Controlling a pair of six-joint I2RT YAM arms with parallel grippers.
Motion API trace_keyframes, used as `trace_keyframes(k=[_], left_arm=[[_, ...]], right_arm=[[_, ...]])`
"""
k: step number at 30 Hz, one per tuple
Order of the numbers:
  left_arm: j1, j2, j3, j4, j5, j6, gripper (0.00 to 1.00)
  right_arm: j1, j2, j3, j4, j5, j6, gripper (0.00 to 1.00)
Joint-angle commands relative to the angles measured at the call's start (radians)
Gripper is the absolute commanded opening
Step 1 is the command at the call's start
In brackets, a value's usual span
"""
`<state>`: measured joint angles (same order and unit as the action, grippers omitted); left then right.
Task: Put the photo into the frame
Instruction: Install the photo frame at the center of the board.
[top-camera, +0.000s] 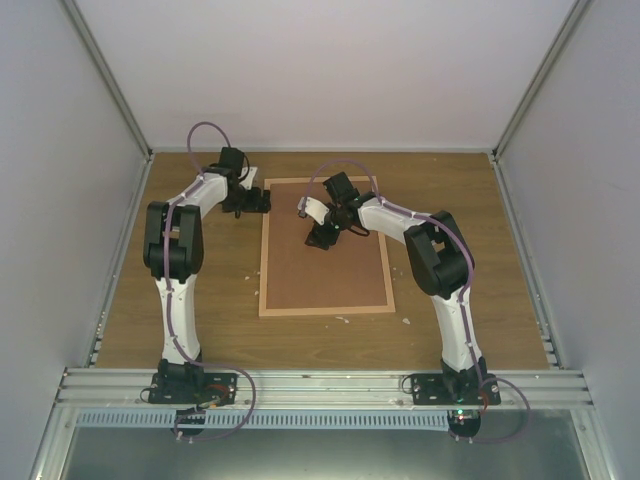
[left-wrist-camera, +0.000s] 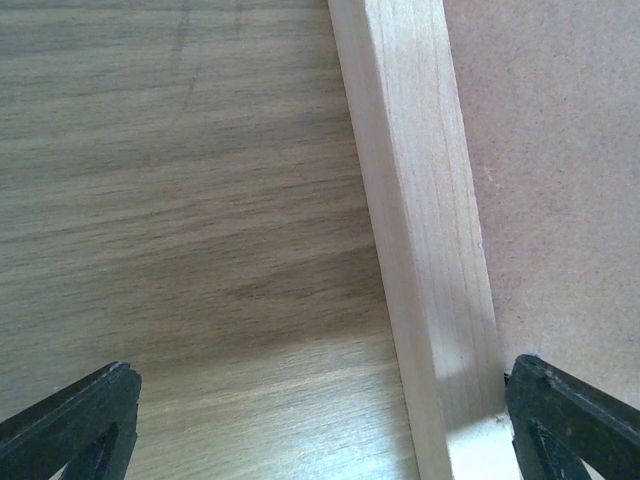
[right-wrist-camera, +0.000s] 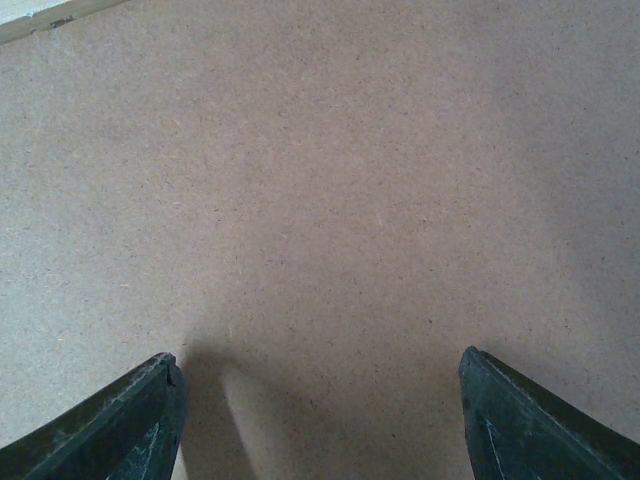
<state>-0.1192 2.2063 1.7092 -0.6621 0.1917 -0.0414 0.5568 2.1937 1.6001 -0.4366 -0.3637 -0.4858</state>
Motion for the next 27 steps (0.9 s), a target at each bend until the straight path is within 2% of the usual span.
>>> trace_keyframes(k=[1,11,19,27], left_arm=[[-0.06,0.075,-0.053,0.013,0.012,0.013,0.99],[-0.066,0.065,-0.043,0.021,0.067,0.01,0.99],[-0.064,-0.053,-0.011,0.066,0.246,0.037,0.99],[-0.043,-0.062,0.002,0.015,0.198,0.037,0.99]], right_arm=[[-0.009,0.069,-0.034,-0.021,0.091,-0.02,0.75],[-0.008,0.071,-0.035,-0.021,0.092,-0.02,0.75],[-0.009,0.077,-0.034,-0.022,0.093,-0.022,0.74],[-0.009,0.075,-0.035,-0.023,0.092,-0.022,0.74]])
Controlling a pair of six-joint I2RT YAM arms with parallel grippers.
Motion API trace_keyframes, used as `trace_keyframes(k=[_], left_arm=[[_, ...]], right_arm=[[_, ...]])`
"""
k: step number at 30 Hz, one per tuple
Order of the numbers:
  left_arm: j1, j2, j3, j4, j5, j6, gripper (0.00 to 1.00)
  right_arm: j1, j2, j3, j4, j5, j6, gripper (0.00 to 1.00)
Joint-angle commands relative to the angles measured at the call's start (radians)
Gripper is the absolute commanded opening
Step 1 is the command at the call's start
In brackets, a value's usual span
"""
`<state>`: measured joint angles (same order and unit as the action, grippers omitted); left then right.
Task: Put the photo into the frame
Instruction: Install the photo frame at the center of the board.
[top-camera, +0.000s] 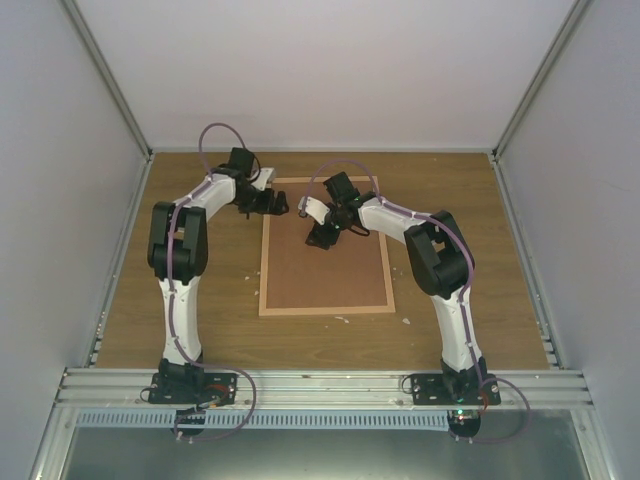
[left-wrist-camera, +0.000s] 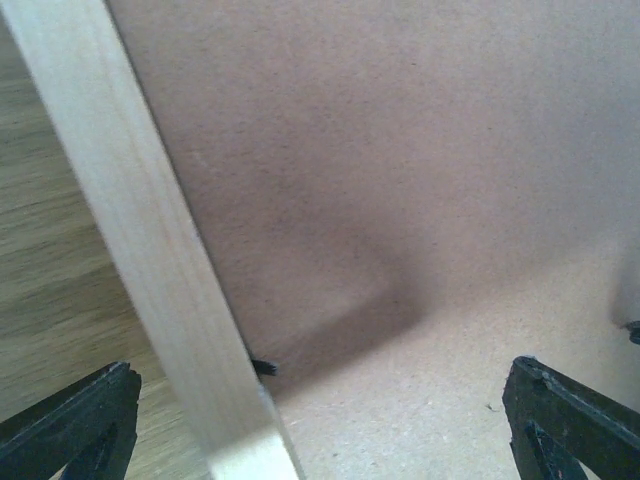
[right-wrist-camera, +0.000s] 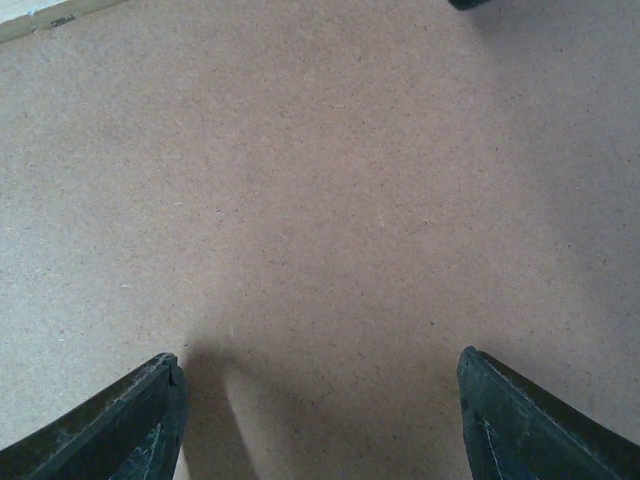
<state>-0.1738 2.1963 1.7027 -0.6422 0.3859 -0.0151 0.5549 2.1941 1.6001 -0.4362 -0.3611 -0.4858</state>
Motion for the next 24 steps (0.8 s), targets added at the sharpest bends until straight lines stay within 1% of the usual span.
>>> trace_keyframes(k=[1,3,5,10,24], left_arm=[[0.021,-0.064,-0.016,0.009,-0.001,0.006,0.98],[0.053,-0.09,-0.06,0.051,-0.004,-0.018,0.96],[0.077,-0.087,-0.051,0.045,-0.021,-0.02,0.95],[0.077,-0.057,-0.038,0.03,-0.058,-0.013,0.94],[0.076,0.021,0.023,0.009,-0.098,-0.029,0.93]], right_arm=[[-0.007,0.074,-0.035,-0.024,0.09,-0.022,0.74],[-0.007,0.073,-0.037,-0.023,0.09,-0.022,0.74],[-0.007,0.073,-0.036,-0.023,0.088,-0.022,0.74],[-0.007,0.075,-0.035,-0.024,0.088,-0.022,0.74],[-0.007,0.075,-0.035,-0.024,0.092,-0.021,0.74]])
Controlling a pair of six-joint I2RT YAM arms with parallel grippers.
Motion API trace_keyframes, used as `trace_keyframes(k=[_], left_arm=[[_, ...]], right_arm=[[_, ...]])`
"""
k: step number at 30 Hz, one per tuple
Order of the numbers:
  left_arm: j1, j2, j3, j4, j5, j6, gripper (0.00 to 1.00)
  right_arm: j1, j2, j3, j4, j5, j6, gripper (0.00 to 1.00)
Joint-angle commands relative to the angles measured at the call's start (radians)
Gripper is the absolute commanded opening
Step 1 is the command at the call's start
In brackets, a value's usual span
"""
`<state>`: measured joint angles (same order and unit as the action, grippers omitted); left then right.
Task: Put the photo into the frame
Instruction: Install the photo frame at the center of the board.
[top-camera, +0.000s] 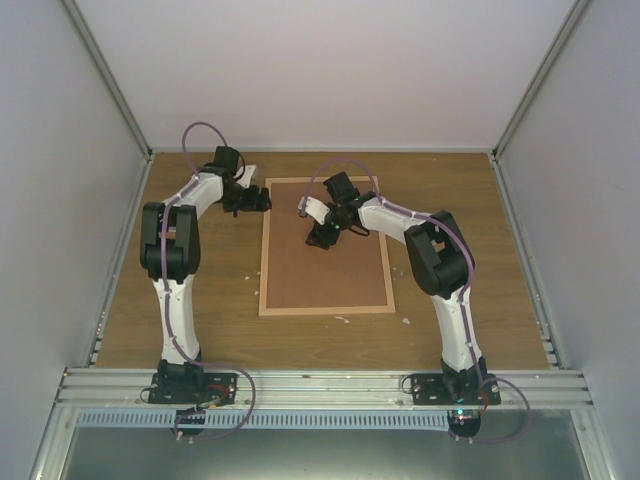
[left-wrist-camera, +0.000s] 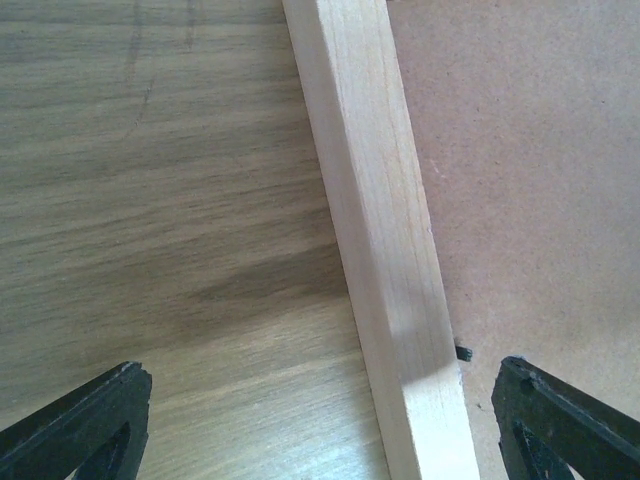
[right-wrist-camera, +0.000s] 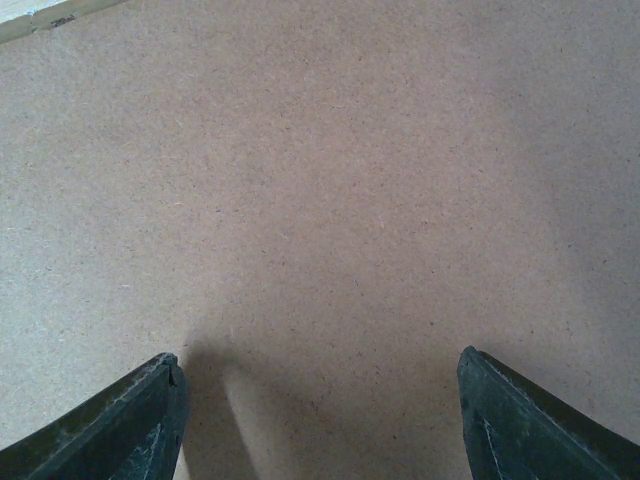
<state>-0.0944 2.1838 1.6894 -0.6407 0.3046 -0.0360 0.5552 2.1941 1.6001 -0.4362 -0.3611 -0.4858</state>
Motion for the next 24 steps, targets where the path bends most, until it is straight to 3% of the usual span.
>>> trace_keyframes(k=[1,24], left_arm=[[-0.004,0.039,0.038,0.004,-0.015,-0.007,0.93],[-0.027,0.128,0.056,-0.034,-0.113,-0.021,0.93]], right_arm=[[-0.008,0.075,-0.035,-0.024,0.092,-0.021,0.74],[-0.008,0.076,-0.039,-0.02,0.096,-0.023,0.74]])
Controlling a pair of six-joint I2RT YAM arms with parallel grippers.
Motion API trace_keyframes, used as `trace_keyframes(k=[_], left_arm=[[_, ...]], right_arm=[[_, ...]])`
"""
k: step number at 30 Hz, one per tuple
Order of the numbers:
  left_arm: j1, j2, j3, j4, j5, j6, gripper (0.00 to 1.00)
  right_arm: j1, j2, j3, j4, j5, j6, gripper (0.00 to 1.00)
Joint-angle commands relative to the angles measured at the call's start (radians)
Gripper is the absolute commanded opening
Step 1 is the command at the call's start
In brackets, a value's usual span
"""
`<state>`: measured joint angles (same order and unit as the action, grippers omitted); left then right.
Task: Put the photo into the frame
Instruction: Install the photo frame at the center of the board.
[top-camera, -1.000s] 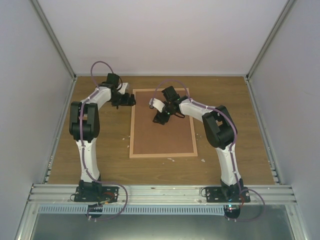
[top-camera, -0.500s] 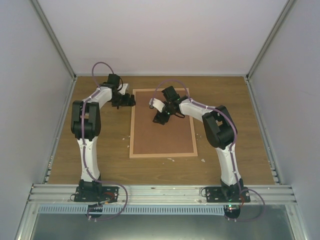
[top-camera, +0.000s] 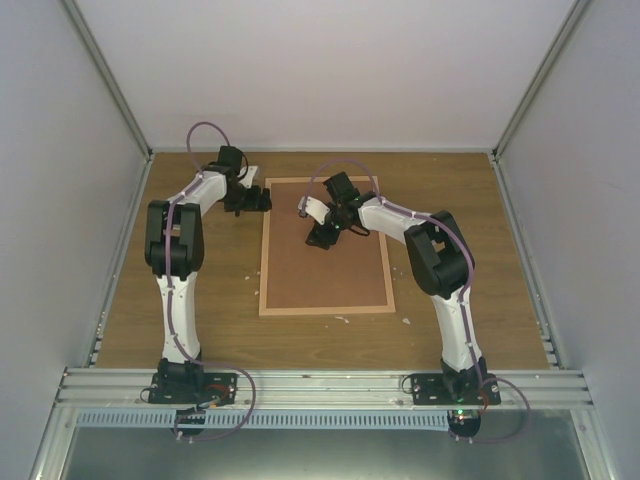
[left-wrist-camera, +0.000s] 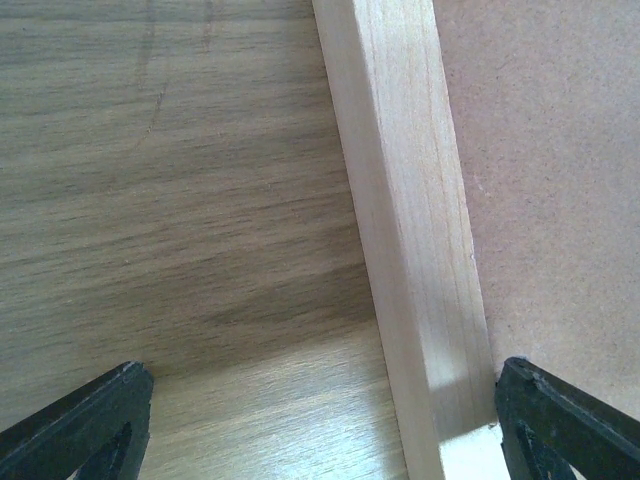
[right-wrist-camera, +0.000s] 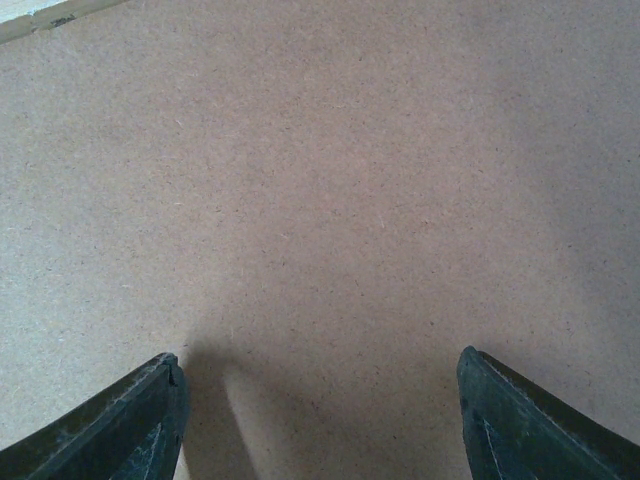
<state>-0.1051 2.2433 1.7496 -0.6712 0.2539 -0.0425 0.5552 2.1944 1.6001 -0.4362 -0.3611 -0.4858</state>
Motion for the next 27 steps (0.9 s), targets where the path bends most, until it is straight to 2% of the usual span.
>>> trace_keyframes(k=[1,18,27], left_arm=[[-0.02,0.072,-0.007,-0.006,-0.069,-0.013,0.93],[-0.113,0.057,-0.161,0.031,-0.259,0.017,0.89],[-0.187,0.05,-0.176,0.029,-0.346,0.03,0.9]], right_arm=[[-0.008,0.077,-0.039,-0.02,0.097,-0.023,0.73],[-0.008,0.079,-0.037,-0.021,0.1,-0.025,0.74],[-0.01,0.077,-0.039,-0.019,0.1,-0.025,0.73]])
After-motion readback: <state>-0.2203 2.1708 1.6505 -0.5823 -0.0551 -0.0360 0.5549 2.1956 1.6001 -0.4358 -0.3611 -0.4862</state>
